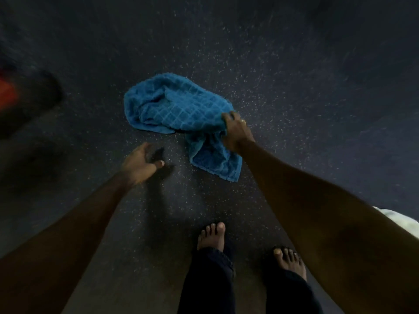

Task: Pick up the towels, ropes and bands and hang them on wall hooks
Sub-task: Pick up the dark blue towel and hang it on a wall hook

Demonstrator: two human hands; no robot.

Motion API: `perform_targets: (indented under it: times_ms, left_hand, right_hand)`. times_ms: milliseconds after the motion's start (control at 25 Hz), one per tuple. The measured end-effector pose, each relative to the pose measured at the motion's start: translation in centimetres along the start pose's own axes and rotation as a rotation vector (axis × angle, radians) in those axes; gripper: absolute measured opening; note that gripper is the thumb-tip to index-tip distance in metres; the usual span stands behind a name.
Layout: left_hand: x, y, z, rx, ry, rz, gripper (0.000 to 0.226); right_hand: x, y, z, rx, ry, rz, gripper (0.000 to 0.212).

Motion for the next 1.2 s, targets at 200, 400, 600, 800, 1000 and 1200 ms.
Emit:
perform_targets:
  times_ms: [200,400,600,800,1000,1200]
  left_hand:
    - [-0.9,-1.6,-0.6,-0.018,0.001,-0.011,0.074]
    - [-5.7,-4.1,3.8,-0.003,0.062,-0.006,0.075]
    - [-11.6,-7.5,9.3,0.002,0.118,0.001,0.071]
    - [-18.3,-11.3,17.4,0.022,0.218,-0.009,0.072]
    - [-26.8,-18.1,30.1,0.064,0.376,-0.083,0.077]
    - [-37.2,-22.8,44.0,0.071,0.572,-0.177,0.075]
  right_hand:
    - [1.2,-2.0,0.3,-0.067,0.130,-0.396,0.029]
    - [3.8,-8.3,5.5,0.079,0.410,-1.048,0.021]
    - [3.2,-17.1,12.1,0.142,0.541,-1.138,0.036]
    - [2.8,-28.8,20.9,0.141,0.461,-1.065,0.020]
    - [5.2,-44.1,31.9,0.041,0.338,-0.947,0.030]
    - [5.2,-59.8,45.8,-0.125,0.229,-1.020,0.037]
Point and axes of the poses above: each hand's wrist, its own z-axis away from the middle knuckle, its own y-axis out of the palm, x = y × z, the point moved 1 cm from there along -z, towards the middle knuckle, and after that the axes turned 6 degrees about -x, right-handed, at the moved point
